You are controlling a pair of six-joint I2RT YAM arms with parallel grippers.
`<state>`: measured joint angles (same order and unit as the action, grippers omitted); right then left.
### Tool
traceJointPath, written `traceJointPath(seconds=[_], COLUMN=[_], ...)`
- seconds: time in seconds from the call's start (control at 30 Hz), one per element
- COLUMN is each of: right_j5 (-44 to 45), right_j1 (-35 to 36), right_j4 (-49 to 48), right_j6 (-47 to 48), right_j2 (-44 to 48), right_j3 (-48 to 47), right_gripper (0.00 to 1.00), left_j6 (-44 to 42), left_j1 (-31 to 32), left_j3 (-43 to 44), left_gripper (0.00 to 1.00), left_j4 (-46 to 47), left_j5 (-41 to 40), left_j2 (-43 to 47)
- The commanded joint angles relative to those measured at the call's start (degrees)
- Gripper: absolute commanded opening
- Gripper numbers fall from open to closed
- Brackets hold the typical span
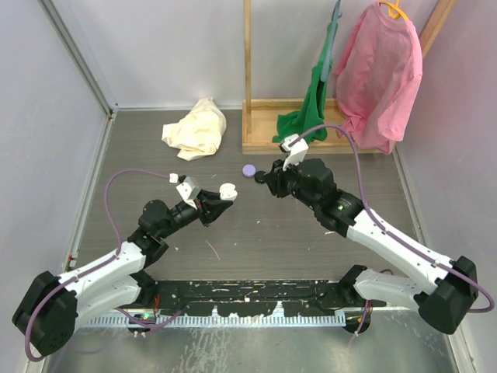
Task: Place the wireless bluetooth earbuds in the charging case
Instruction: Place the earbud in the charging case.
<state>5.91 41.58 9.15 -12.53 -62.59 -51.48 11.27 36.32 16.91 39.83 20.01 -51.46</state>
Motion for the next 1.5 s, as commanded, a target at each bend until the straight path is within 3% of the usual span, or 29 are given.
traceJointPath(seconds=[0.0, 0.47, 0.93, 1.47], right_j5=[-2.2, -8.7, -13.1, -15.4], right_j1=[2.8, 9.2, 9.6, 10.4], right_j4=[-12.2, -31.1, -35.9, -37.3], right_j6=[3.5, 6.5, 5.8, 5.3], right_j2=[5.0, 8.8, 7.1, 6.6], right_j3=[2.2, 9.7, 10.5, 11.8], right_gripper=[0.2, 0.2, 0.2, 0.19], left_j6=[0.6, 4.0, 6.7, 8.1], left_j1=[0.1, 0.2, 0.2, 0.1], left_j3=[3.5, 7.9, 8.3, 6.9], left_gripper=[0.07, 0.07, 0.07, 0.06], left_j4=[8.9, 14.9, 16.0, 15.8], left_j5=[3.9, 10.8, 12.7, 7.9], left_j2=[-2.3, -6.8, -6.9, -4.0])
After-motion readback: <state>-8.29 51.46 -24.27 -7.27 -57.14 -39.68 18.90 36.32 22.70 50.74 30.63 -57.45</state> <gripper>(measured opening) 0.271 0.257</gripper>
